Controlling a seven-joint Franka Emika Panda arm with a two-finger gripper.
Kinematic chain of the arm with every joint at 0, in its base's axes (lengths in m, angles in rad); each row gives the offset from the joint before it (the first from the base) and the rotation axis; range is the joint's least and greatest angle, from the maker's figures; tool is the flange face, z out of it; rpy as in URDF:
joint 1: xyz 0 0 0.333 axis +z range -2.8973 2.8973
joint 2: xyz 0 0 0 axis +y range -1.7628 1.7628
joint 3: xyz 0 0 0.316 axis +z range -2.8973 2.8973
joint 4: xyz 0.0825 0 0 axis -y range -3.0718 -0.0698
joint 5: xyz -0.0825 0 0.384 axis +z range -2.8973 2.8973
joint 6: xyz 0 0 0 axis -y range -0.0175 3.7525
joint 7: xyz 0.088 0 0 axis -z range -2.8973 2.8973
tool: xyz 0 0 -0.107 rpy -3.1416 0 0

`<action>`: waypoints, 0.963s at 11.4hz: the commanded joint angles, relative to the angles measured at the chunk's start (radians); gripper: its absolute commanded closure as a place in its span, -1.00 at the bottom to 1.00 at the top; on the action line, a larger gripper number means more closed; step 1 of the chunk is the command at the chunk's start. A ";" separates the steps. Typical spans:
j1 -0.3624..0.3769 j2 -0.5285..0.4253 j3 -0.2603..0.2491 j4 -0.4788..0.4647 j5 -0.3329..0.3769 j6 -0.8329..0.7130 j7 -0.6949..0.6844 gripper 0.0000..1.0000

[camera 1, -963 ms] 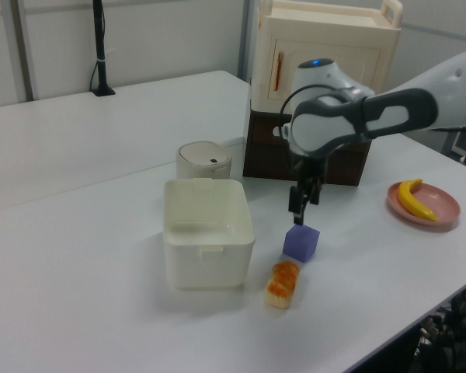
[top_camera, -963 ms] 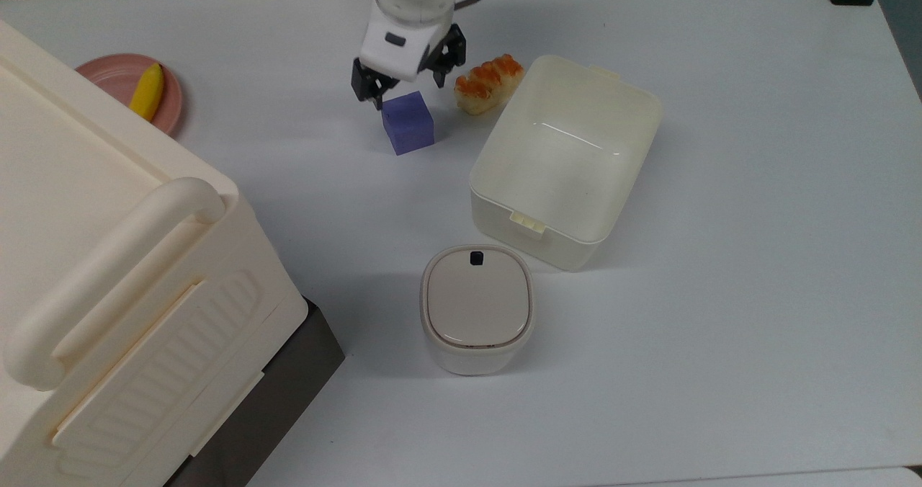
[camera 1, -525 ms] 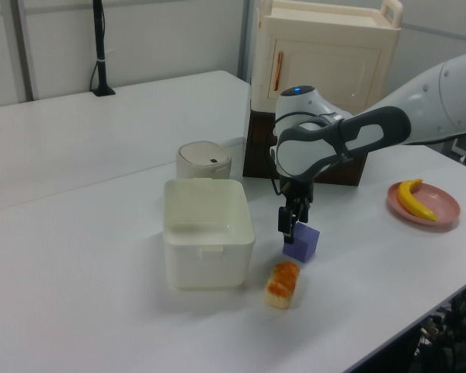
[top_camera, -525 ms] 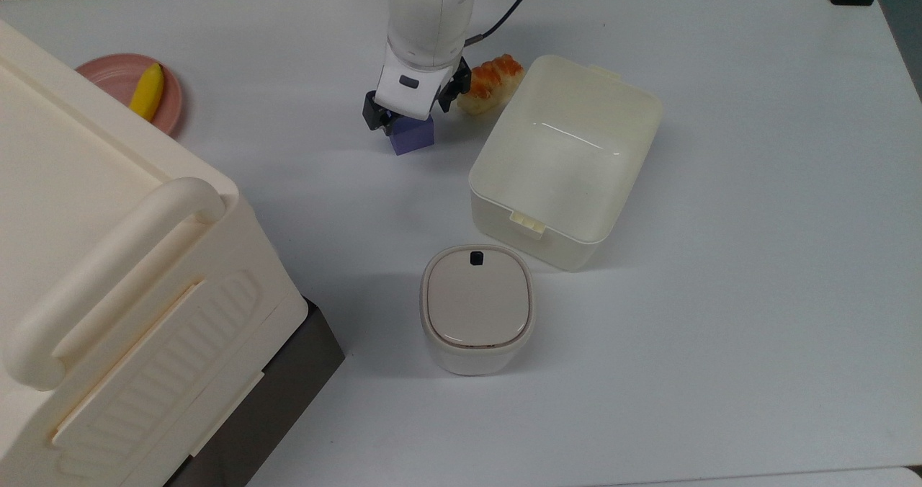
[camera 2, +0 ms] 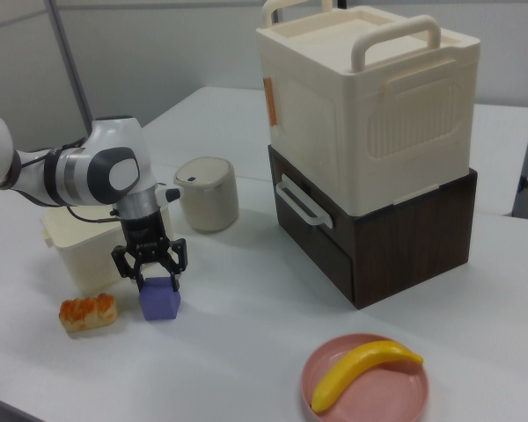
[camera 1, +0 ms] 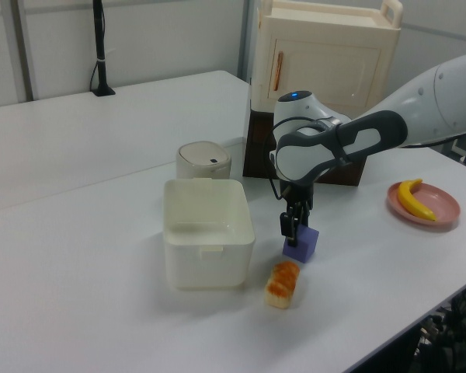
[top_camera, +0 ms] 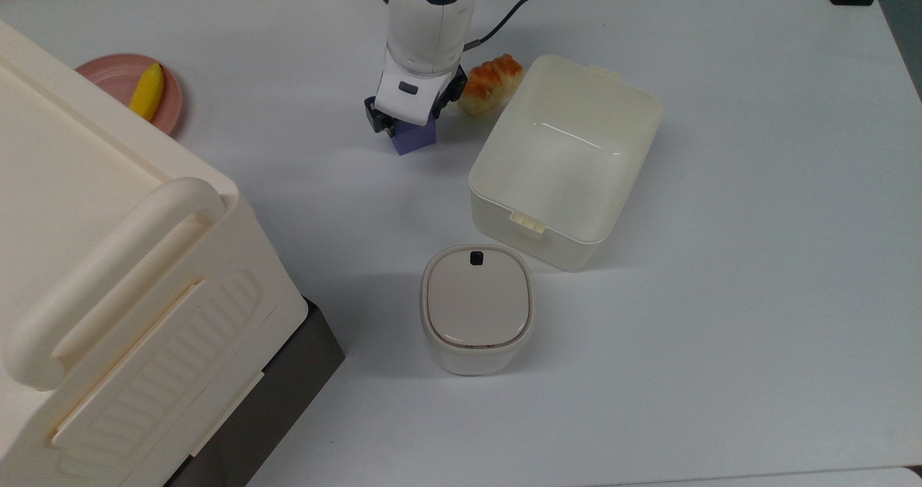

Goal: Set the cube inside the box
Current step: 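Lift the purple cube up off the table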

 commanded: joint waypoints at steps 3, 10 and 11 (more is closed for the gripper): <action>0.006 -0.008 -0.007 -0.003 -0.024 0.015 0.022 0.49; -0.013 -0.094 -0.018 0.152 -0.007 -0.008 0.104 0.48; -0.011 -0.094 -0.017 0.201 0.001 -0.011 0.129 0.48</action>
